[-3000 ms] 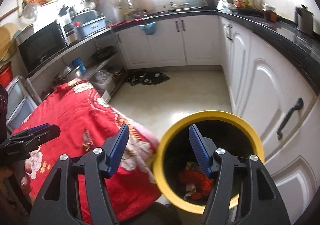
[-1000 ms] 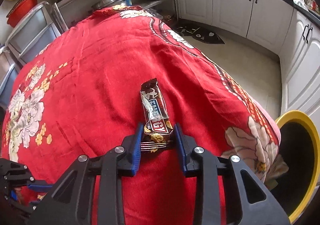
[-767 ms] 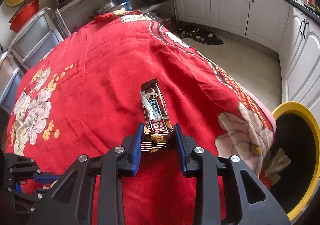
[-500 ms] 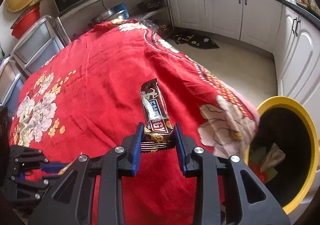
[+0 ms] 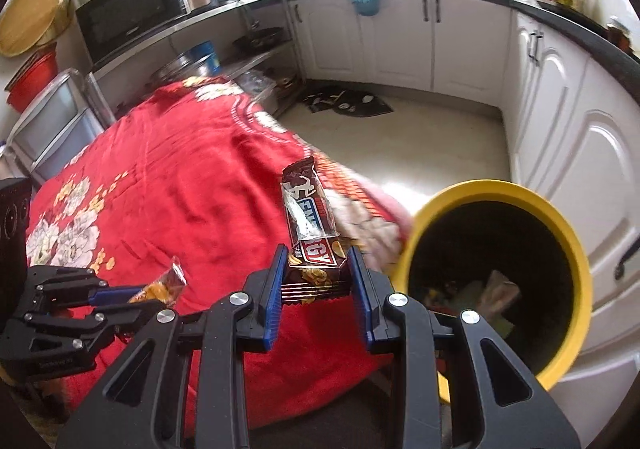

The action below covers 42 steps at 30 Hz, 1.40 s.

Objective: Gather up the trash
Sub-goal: 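Carry the snack packet and chocolate bar over the yellow bin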

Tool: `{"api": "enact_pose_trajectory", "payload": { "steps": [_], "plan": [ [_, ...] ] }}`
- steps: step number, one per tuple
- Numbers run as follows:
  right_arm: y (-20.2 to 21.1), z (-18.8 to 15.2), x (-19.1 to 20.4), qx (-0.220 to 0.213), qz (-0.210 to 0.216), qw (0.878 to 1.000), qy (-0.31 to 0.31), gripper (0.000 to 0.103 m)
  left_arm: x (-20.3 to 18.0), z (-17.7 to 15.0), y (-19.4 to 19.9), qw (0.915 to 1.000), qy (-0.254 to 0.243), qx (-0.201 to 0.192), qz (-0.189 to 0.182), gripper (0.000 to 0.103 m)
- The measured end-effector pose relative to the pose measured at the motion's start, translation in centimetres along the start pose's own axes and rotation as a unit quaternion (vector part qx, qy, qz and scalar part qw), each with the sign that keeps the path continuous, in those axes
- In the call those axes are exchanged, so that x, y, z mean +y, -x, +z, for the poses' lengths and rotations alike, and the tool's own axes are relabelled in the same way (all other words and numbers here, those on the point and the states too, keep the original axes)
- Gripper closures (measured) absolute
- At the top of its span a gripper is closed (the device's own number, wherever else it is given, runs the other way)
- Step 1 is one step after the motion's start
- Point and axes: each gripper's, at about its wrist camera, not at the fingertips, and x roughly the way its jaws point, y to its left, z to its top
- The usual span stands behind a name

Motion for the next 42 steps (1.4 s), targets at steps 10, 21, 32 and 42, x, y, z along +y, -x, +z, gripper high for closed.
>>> {"api": "enact_pose_trajectory", "payload": {
  "steps": [10, 21, 32, 42],
  "plan": [
    [2.8, -0.5, -3.9, -0.026, -0.039, 0.998, -0.037, 0.074, -3.7, 2.9, -1.2, 0.9993, -0.028, -0.015, -0.019, 0.091],
    [5.3, -1.2, -6.9, -0.047, -0.071, 0.994, -0.069, 0.074, -6.5, 5.1, -2.3, 0.9978, -0.05, -0.024, -0.036, 0.091],
    [7.2, -2.2, -9.5, -0.057, -0.098, 0.989, -0.094, 0.074, -8.4, 6.1, -3.4, 0.9966, -0.058, -0.025, -0.054, 0.091],
    [8.0, -2.9, -11.2, -0.059, -0.118, 0.985, -0.112, 0.074, -10.0, 7.5, -4.4, 0.9955, -0.062, -0.029, -0.065, 0.091]
  ]
}}
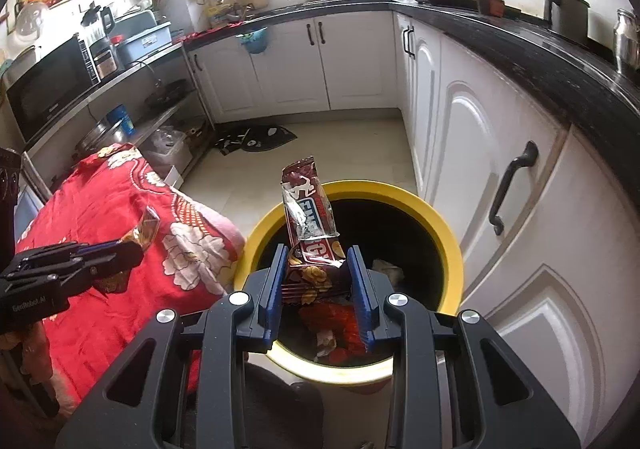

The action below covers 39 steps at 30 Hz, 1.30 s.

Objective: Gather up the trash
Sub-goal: 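Carry the snack packet and chocolate bar over the yellow bin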

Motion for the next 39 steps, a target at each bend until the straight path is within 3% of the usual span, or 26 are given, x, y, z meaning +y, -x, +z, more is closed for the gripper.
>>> {"api": "enact_pose_trajectory", "payload": {
  "steps": [16, 39],
  "plan": [
    [-0.7, -0.6, -2.1, 0.011, -0.014, 1.0, -0.019, 0.074, -0.6, 2.0, -3.1, 1.0, 0.006, 0.007, 0.0, 0.09],
    [-5.5, -2.4, -2.9, 0.067, -0.018, 0.997, -0.036, 0.074, -0.3, 3.6, -8.3, 0.9988, 0.0, 0.042, 0.024, 0.089]
  ]
}}
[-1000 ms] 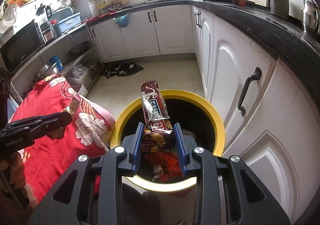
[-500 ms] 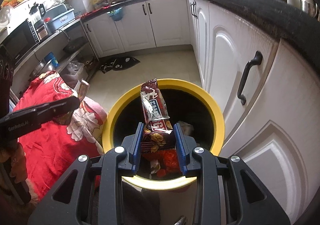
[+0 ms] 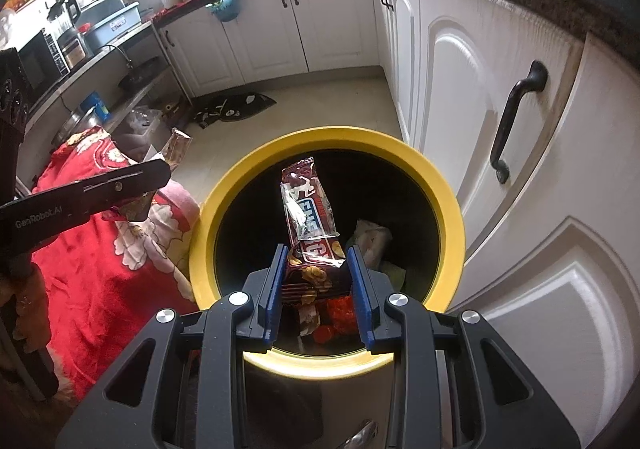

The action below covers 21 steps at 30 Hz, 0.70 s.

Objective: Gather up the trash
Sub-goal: 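Carry the snack packet and chocolate bar over the yellow bin, then open both tools to drop the packet and chocolate bar into the bin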

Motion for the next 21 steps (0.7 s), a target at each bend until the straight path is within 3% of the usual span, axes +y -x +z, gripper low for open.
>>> {"api": "enact_pose_trajectory", "payload": {
  "steps": [16, 21],
  "plan": [
    [-1.9, -0.5, 0.0, 0.023, -0.006, 1.0, 0.002, 0.073, -0.4, -0.5, -1.9, 0.9998, 0.003, 0.019, -0.005, 0.087],
    [-1.8, -0.6, -0.4, 0.021, -0.01, 1.0, -0.005, 0.065, -0.2, -0.6, -1.8, 0.9998, 0.01, 0.018, 0.001, 0.062]
  ]
}}
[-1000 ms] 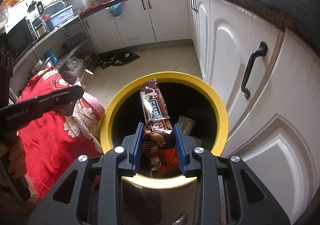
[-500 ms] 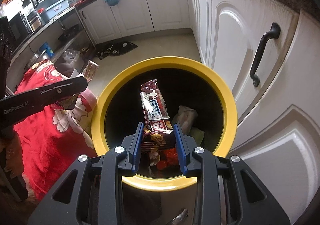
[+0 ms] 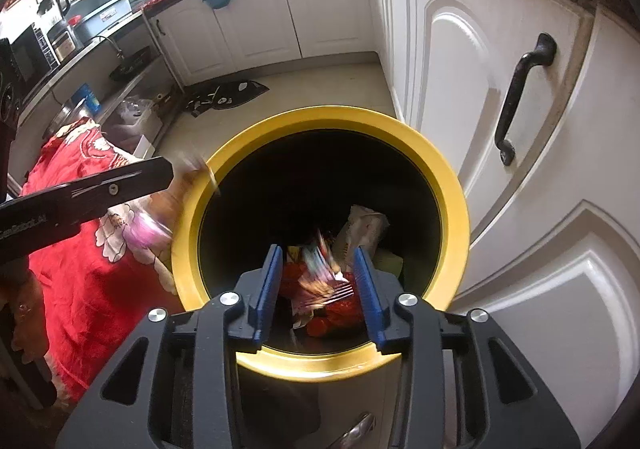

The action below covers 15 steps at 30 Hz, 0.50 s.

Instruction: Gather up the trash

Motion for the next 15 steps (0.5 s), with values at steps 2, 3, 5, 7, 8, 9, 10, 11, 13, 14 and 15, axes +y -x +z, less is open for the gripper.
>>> {"api": "enact_pose_trajectory", "payload": {
  "steps": [2, 3, 5, 7, 8, 9, 10, 11, 13, 14, 15],
  "plan": [
    [0.1, -0.1, -0.2, -0.001, -0.003, 1.0, -0.002, 0.061, 0.2, -0.1, 0.2, 1.0, 0.004, -0.001, 0.001, 0.056],
    [0.2, -0.1, -0.2, -0.001, -0.004, 1.0, -0.003, 0.06, 0.3, -0.1, 0.3, 1.0, 0.006, -0.001, 0.003, 0.051],
    [0.4, -0.3, -0.2, -0.004, -0.007, 1.0, -0.004, 0.059, 0.5, -0.2, 0.5, 0.9999, 0.01, -0.003, 0.006, 0.048],
    [0.7, -0.3, -0.2, -0.006, -0.008, 1.0, -0.006, 0.055, 0.8, -0.4, 1.0, 0.9999, 0.012, -0.006, 0.01, 0.04],
    [0.9, -0.3, -0.2, -0.01, -0.009, 1.0, -0.007, 0.052, 0.9, -0.4, 1.2, 0.9998, 0.013, -0.007, 0.013, 0.032],
    [1.2, -0.3, -0.2, -0.013, -0.009, 1.0, -0.007, 0.05, 1.0, -0.4, 1.6, 0.9997, 0.013, -0.01, 0.017, 0.027],
    [1.5, -0.4, -0.1, -0.016, -0.011, 1.0, -0.005, 0.049, 1.1, -0.5, 1.9, 0.9996, 0.013, -0.013, 0.02, 0.026],
    [1.8, -0.3, 0.0, -0.019, -0.011, 1.0, -0.004, 0.046, 1.2, -0.5, 2.3, 0.9995, 0.014, -0.016, 0.024, 0.021],
    [2.4, -0.4, 0.2, -0.025, -0.012, 1.0, -0.003, 0.043, 1.5, -0.6, 3.0, 0.9992, 0.018, -0.022, 0.027, 0.012],
    [2.8, -0.4, 0.4, -0.03, -0.014, 0.999, -0.001, 0.04, 1.7, -0.7, 3.5, 0.9991, 0.021, -0.025, 0.028, 0.011],
    [3.1, -0.3, 0.6, -0.034, -0.015, 0.999, 0.0, 0.037, 1.8, -0.7, 3.8, 0.9989, 0.022, -0.028, 0.03, 0.011]
  ]
}}
